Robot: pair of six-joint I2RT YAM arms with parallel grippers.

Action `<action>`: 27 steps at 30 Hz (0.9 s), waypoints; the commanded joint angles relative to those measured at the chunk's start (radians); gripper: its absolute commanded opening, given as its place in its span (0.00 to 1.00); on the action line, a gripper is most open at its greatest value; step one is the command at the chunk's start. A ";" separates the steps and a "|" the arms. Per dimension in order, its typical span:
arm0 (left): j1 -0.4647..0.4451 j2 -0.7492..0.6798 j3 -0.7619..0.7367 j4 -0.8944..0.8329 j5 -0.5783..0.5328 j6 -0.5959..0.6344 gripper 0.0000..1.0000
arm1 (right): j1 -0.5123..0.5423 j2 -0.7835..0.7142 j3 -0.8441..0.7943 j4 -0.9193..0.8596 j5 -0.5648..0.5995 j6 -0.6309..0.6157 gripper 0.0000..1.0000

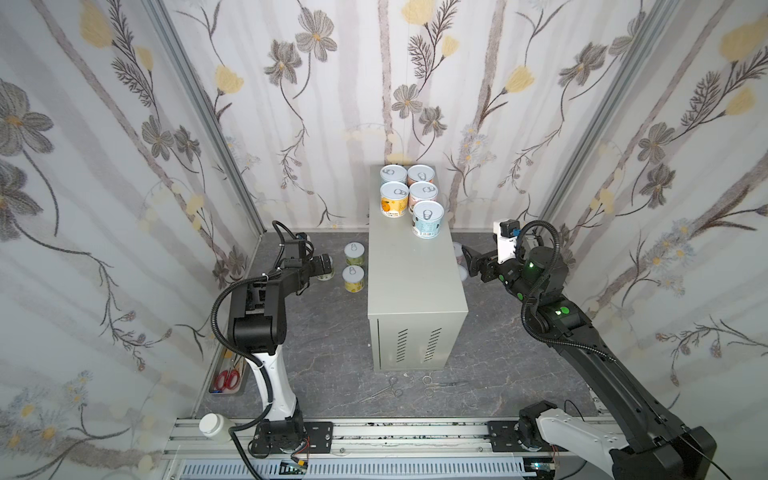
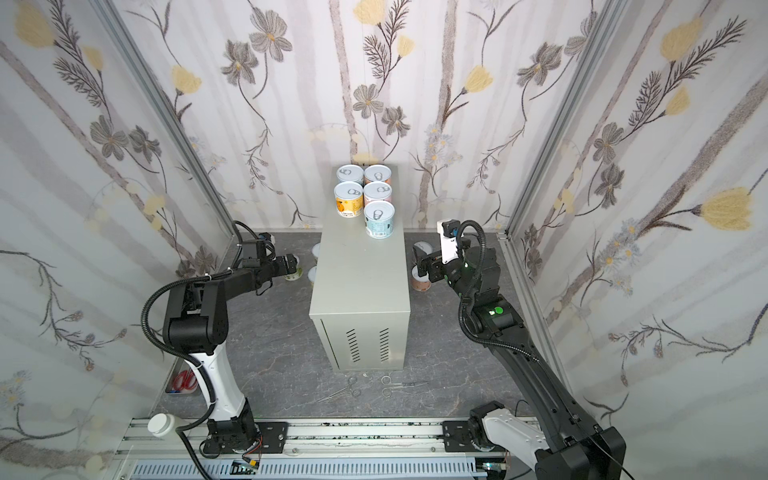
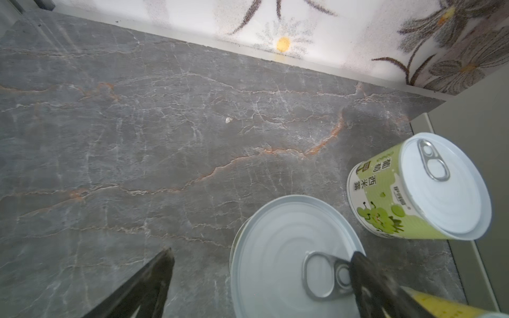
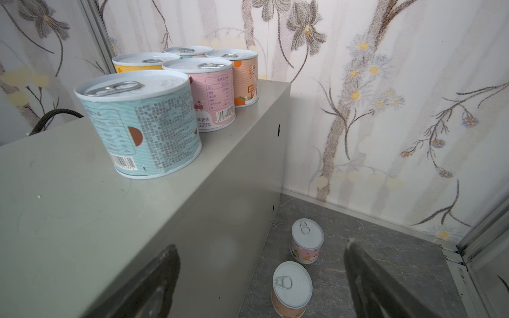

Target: Place and organize the canned foods onto the counter

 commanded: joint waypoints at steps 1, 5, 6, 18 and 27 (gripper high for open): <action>-0.007 0.017 0.031 -0.018 0.028 0.022 1.00 | -0.005 0.017 0.001 0.070 -0.021 0.010 0.92; -0.027 0.005 0.035 -0.048 0.010 0.067 1.00 | -0.009 0.041 0.011 0.080 -0.036 0.011 0.92; -0.030 -0.003 0.030 -0.046 0.001 0.071 1.00 | -0.011 0.047 0.011 0.083 -0.039 0.011 0.92; -0.039 -0.033 0.027 -0.042 0.035 0.079 1.00 | -0.019 0.092 0.028 0.094 -0.073 0.008 0.92; -0.063 0.001 0.074 -0.079 0.055 0.094 1.00 | -0.023 0.099 0.022 0.096 -0.082 0.010 0.91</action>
